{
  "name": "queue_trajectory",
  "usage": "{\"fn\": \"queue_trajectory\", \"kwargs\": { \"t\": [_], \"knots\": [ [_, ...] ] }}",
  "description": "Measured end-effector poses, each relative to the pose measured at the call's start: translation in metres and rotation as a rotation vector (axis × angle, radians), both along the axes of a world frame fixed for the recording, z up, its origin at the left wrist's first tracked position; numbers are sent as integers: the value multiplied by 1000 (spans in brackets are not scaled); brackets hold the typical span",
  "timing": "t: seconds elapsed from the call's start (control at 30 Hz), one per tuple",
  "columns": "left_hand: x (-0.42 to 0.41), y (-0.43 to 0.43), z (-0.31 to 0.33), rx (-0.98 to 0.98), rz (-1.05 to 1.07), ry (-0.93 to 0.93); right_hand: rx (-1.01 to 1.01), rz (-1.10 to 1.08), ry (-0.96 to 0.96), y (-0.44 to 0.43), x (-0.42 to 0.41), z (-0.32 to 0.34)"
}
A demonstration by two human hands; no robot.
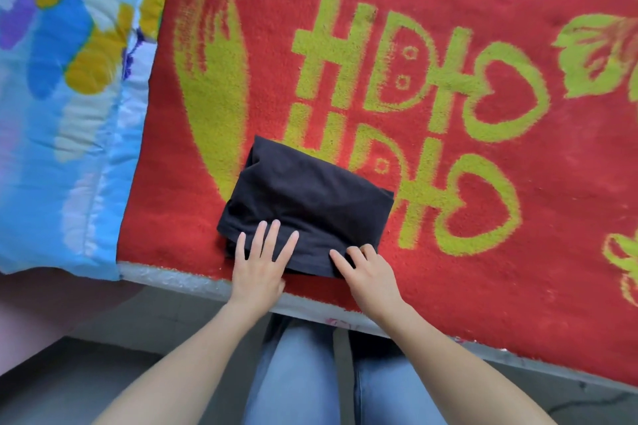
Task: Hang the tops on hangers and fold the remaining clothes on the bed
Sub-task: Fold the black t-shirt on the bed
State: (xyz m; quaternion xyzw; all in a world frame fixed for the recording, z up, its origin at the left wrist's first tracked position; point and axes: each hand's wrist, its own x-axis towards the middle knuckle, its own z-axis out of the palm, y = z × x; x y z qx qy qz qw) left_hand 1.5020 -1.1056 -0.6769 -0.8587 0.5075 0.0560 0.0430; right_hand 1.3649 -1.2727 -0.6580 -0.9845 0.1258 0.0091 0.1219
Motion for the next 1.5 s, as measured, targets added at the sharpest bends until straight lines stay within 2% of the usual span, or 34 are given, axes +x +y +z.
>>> {"fn": "queue_trajectory", "kwargs": {
  "t": [0.1,0.2,0.33,0.47,0.57,0.67,0.73,0.87,1.0,1.1,1.23,1.5],
  "knots": [
    [5,-9,3,-17,74,3,-22,13,-132,-8,5,11],
    [15,-23,7,-160,137,-18,-55,27,-220,-17,3,34],
    [21,-39,21,-237,108,17,-93,48,-185,-30,-9,54],
    [13,-41,62,-249,152,-28,-137,101,-167,-43,-10,81],
    [-4,-23,93,-260,240,-106,-133,233,-150,-45,-5,109],
    [-41,22,131,-200,411,-226,-153,478,-129,-31,1,142],
    [-71,57,153,-156,524,-236,-194,643,-155,-14,10,166],
    [-151,140,206,-101,879,-263,-170,1054,-299,62,35,218],
    [-226,209,254,-42,1205,-273,-106,1336,-469,166,34,259],
    [-277,263,281,-12,1396,-263,-42,1469,-582,249,17,272],
    [-351,342,298,24,1580,-236,2,1639,-572,351,-31,284],
    [-449,508,286,94,1671,-241,-11,1749,-341,529,-117,272]
  ]
}}
